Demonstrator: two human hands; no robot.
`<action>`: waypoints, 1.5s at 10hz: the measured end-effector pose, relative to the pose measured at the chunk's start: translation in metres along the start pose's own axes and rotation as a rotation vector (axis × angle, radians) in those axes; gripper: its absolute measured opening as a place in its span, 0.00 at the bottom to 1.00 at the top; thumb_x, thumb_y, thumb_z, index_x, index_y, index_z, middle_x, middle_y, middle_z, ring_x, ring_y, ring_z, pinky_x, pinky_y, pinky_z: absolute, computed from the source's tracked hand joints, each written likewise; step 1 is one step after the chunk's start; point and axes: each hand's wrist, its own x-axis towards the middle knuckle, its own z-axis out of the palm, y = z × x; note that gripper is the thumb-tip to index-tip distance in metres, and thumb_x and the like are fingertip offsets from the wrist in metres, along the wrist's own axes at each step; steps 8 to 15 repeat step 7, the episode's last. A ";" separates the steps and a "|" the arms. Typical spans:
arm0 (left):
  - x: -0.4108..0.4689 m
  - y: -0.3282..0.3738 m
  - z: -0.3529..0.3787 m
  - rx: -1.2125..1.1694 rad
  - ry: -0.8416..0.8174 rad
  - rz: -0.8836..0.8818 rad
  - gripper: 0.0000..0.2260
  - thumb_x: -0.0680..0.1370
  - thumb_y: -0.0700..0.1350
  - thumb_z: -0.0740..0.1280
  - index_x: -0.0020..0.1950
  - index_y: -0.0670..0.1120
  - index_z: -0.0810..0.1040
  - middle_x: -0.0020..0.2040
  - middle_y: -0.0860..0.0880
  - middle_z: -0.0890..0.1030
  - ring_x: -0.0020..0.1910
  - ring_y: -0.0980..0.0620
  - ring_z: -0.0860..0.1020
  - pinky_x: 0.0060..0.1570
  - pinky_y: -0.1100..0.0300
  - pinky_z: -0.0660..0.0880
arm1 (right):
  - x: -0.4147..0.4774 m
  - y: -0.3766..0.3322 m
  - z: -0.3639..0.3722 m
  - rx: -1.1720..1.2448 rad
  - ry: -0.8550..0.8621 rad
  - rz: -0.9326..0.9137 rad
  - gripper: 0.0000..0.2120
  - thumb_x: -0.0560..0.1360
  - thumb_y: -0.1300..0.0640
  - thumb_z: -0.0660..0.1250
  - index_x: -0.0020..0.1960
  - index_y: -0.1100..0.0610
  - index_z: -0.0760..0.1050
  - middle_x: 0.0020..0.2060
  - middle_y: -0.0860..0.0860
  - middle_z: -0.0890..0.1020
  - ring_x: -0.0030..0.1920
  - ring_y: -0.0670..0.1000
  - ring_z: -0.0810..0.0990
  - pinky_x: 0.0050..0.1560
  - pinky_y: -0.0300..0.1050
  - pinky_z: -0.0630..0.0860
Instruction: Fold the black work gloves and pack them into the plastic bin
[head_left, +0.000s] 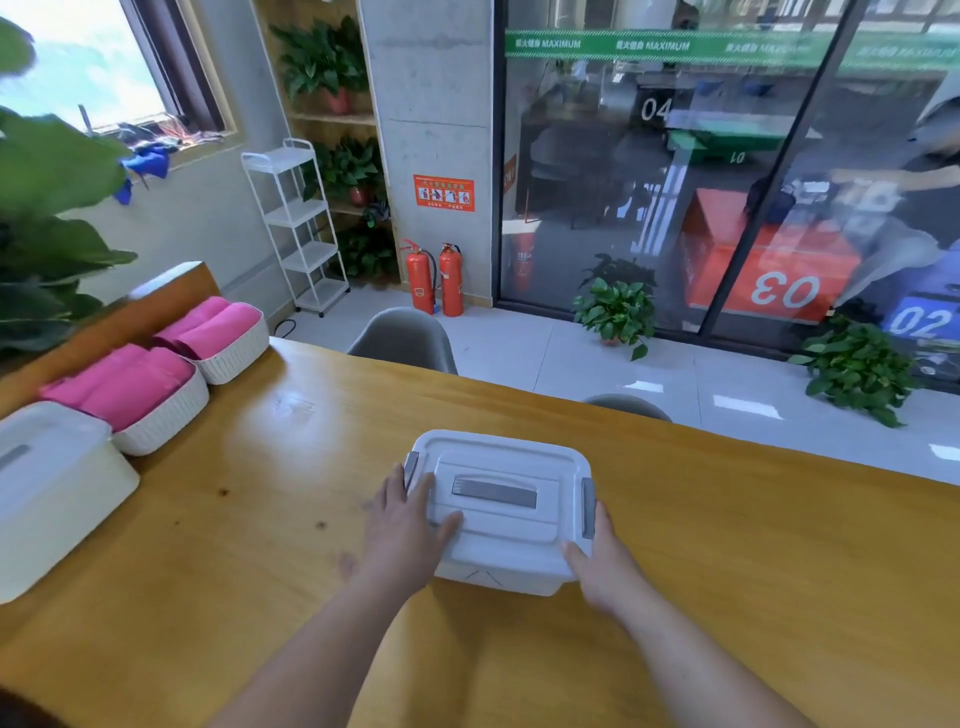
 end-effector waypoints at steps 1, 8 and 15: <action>0.019 -0.015 -0.013 0.047 -0.006 -0.028 0.34 0.82 0.71 0.58 0.85 0.59 0.56 0.87 0.47 0.45 0.85 0.42 0.48 0.82 0.44 0.55 | 0.021 -0.021 0.017 -0.045 0.010 0.010 0.42 0.86 0.45 0.61 0.86 0.47 0.34 0.83 0.53 0.63 0.77 0.60 0.70 0.73 0.57 0.72; 0.132 -0.044 -0.073 0.200 0.037 -0.037 0.32 0.82 0.68 0.63 0.83 0.57 0.62 0.83 0.48 0.61 0.79 0.43 0.61 0.76 0.48 0.65 | 0.106 -0.120 0.040 -0.189 0.028 -0.003 0.42 0.83 0.38 0.63 0.86 0.49 0.45 0.76 0.53 0.70 0.68 0.57 0.77 0.61 0.50 0.77; 0.132 -0.044 -0.073 0.200 0.037 -0.037 0.32 0.82 0.68 0.63 0.83 0.57 0.62 0.83 0.48 0.61 0.79 0.43 0.61 0.76 0.48 0.65 | 0.106 -0.120 0.040 -0.189 0.028 -0.003 0.42 0.83 0.38 0.63 0.86 0.49 0.45 0.76 0.53 0.70 0.68 0.57 0.77 0.61 0.50 0.77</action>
